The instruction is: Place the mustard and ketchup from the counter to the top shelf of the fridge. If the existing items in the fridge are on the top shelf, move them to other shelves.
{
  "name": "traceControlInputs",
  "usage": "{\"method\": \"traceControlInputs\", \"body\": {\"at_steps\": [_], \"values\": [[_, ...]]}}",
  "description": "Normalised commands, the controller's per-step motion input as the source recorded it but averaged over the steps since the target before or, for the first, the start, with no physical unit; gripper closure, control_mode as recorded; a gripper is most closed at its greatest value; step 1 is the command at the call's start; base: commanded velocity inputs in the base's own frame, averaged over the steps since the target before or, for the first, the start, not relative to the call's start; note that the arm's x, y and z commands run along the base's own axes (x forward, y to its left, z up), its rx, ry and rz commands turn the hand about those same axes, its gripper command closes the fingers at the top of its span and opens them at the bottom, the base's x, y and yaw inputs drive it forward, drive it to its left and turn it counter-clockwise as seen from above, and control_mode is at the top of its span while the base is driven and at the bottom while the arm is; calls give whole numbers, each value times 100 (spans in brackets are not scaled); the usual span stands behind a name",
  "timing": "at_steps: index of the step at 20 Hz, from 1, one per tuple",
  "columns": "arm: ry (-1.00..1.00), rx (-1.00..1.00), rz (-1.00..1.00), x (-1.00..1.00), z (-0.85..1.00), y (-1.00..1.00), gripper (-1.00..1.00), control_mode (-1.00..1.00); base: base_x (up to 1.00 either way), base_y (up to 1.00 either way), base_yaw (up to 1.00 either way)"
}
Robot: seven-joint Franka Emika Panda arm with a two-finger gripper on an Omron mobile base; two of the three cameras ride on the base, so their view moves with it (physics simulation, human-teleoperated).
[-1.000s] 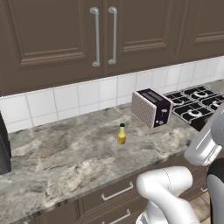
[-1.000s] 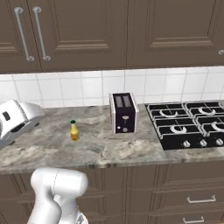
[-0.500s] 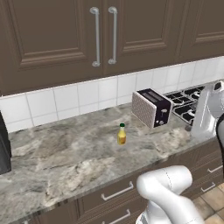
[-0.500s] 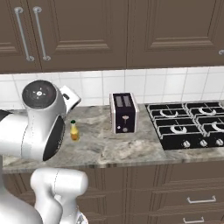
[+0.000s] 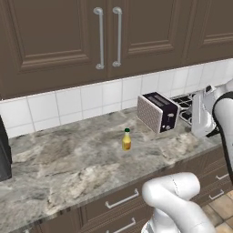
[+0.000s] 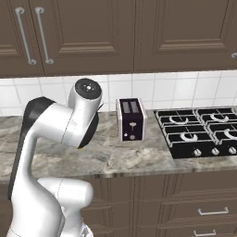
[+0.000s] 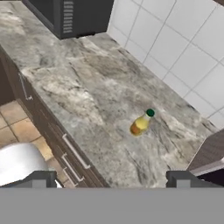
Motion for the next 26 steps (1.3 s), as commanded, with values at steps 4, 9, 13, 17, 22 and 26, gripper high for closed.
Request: {"method": "traceControlInputs", "body": {"at_steps": [4,9,13,17,22,26], "values": [[1,12,0,21,-64,3,-100,-100,0,0,0],[0,10,0,24,-48,10,-100,-100,0,0,0],[0,0,4,38,-17,28,-100,-100,0,0,0],[0,-2,5,32,0,41,-100,-100,0,0,0],[6,-5,13,24,0,32,-100,-100,0,0,0],[7,-4,15,28,-2,16,-100,-100,0,0,0]]}}
